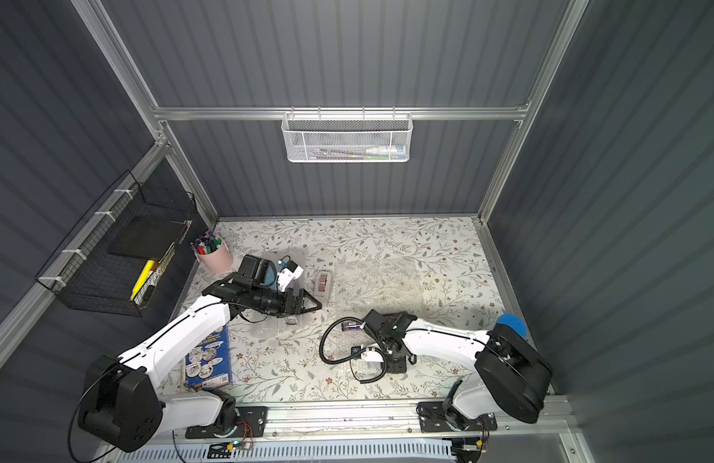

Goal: Wrap wine bottles in bubble wrap
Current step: Wrap the wine bottle in bubble wrap.

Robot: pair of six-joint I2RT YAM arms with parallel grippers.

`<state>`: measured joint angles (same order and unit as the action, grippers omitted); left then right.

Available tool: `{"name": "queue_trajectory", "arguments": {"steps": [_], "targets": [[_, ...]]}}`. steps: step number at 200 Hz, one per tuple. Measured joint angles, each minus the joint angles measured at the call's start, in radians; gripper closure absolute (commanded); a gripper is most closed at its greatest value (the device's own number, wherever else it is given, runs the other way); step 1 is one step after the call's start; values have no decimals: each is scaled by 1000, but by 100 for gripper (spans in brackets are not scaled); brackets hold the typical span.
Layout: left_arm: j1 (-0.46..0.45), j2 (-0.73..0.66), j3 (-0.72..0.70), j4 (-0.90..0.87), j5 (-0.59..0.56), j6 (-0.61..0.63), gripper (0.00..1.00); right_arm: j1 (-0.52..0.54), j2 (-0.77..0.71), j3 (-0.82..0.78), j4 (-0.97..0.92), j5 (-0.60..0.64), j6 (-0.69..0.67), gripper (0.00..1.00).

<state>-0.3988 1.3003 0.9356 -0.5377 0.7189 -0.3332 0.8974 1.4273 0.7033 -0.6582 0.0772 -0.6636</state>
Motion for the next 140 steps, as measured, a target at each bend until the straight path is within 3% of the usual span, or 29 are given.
{"name": "queue_trajectory", "arguments": {"steps": [21, 91, 140], "targets": [[0, 0, 0, 0, 0, 3, 1, 5, 21, 16, 3, 52, 16, 100], [-11, 1, 0, -13, 0, 9, 1, -62, -49, 156, -56, 123, -25, 100], [-60, -6, -1, -42, 0, 5, 1, -160, 56, 279, -6, 136, -100, 100]]}}
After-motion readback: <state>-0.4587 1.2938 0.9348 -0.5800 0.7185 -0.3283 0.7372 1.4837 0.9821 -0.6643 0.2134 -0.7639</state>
